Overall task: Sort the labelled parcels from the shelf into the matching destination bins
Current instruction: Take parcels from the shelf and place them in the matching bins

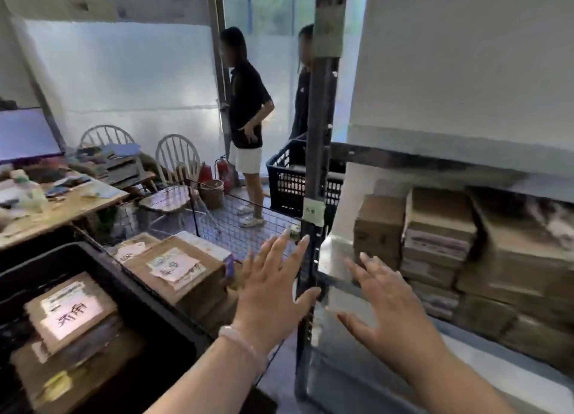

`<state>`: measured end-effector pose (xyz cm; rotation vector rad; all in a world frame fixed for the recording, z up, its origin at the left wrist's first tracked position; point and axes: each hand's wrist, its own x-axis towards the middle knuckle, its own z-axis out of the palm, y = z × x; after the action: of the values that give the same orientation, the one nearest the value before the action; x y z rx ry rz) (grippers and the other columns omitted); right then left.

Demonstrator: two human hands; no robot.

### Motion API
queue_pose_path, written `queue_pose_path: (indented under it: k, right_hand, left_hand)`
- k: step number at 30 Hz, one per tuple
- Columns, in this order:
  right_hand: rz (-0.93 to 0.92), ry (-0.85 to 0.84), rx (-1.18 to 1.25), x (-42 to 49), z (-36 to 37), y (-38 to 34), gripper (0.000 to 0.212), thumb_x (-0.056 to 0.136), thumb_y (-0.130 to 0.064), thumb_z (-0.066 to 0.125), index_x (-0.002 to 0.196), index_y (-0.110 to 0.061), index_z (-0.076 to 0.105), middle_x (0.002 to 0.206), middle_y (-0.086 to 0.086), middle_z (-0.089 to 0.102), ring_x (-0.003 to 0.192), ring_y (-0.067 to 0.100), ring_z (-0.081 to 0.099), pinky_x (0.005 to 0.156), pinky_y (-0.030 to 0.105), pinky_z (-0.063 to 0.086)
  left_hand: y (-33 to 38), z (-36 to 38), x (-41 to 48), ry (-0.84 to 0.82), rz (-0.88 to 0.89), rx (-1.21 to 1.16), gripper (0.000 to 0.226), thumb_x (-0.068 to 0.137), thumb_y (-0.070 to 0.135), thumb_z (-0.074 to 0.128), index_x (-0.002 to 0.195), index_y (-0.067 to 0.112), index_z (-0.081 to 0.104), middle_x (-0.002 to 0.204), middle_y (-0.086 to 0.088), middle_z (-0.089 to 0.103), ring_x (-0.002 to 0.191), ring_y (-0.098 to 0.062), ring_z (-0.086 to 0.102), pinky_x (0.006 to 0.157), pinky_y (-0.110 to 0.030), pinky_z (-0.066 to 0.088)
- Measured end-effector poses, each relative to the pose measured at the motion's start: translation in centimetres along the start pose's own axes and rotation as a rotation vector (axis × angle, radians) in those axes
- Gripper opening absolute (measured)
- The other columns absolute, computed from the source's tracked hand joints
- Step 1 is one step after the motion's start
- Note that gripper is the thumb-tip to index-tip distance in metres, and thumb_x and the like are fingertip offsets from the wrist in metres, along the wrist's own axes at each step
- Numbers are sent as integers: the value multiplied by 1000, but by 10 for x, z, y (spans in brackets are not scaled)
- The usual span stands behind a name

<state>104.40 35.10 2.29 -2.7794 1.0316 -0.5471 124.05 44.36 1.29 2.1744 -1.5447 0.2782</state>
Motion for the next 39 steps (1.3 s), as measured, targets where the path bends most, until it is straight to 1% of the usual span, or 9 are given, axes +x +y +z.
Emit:
queue_pose_path:
  k: [3, 6, 8, 13, 18, 22, 29, 35, 39]
  right_hand:
    - [108, 52, -88, -56, -31, 50, 85, 80, -81, 24, 147, -46, -15, 156, -19, -13, 148, 8, -11, 116, 30, -12]
    - [228, 106, -134, -116, -64, 95, 84, 80, -79, 29, 141, -52, -21, 161, -16, -11, 147, 6, -15, 117, 33, -12]
    - [314, 132, -156, -163, -84, 126, 87, 82, -76, 37, 146, -51, -17, 162, -15, -10, 145, 5, -17, 116, 33, -13]
    - [497, 179, -235, -283, -137, 192, 88, 81, -76, 39, 142, -55, -21, 162, -15, -9, 146, 8, -15, 116, 31, -12]
    - [663, 239, -303, -379, -186, 234, 91, 82, -73, 45, 152, -44, -4, 163, -11, -1, 148, 10, -9, 116, 31, -9]
    - [783, 264, -315, -436, -206, 257, 91, 82, -73, 45, 151, -45, -7, 163, -11, -3, 149, 11, -7, 118, 31, -5]
    - [936, 295, -266, -493, -219, 305, 88, 85, -71, 48, 149, -49, -8, 161, -16, -6, 148, 7, -9, 118, 30, -7]
    - [1042, 289, -272, -510, -234, 388, 89, 83, -72, 47, 153, -43, 0, 163, -13, 1, 149, 10, -2, 121, 33, 1]
    - [1045, 237, -310, -506, -246, 445, 88, 84, -71, 48, 153, -40, 4, 162, -11, 6, 149, 12, 1, 119, 33, -3]
  left_hand:
    - [77, 19, -8, -12, 131, -61, 79, 90, 68, 41, 151, 51, -6, 165, 12, -4, 150, -11, -10, 121, -40, -9]
    - [160, 33, -20, 2, 267, -129, 77, 89, 65, 46, 153, 48, 7, 165, 10, 9, 151, -13, 1, 121, -38, -4]
    - [218, 42, -30, -5, 354, -170, 77, 89, 63, 48, 153, 48, 9, 164, 10, 13, 151, -13, 4, 120, -38, -5]
    - [355, 63, -69, -46, 558, -257, 75, 89, 64, 46, 153, 47, 9, 163, 6, 18, 151, -15, 10, 122, -43, 4]
    - [473, 81, -110, -133, 714, -343, 75, 89, 66, 45, 153, 47, 12, 164, 5, 18, 151, -18, 12, 116, -38, -4]
    - [538, 95, -129, -188, 802, -386, 77, 87, 66, 44, 153, 49, 8, 165, 7, 12, 150, -15, 5, 115, -34, -7]
    - [629, 121, -138, -279, 892, -427, 78, 88, 66, 46, 153, 47, 7, 164, 6, 11, 150, -16, 6, 120, -39, 0]
    - [702, 170, -119, -366, 907, -472, 78, 89, 66, 47, 154, 45, 10, 165, 6, 11, 151, -17, 7, 122, -41, 8]
    - [746, 206, -102, -418, 922, -474, 77, 90, 67, 46, 154, 45, 9, 165, 4, 13, 151, -18, 8, 123, -44, 11]
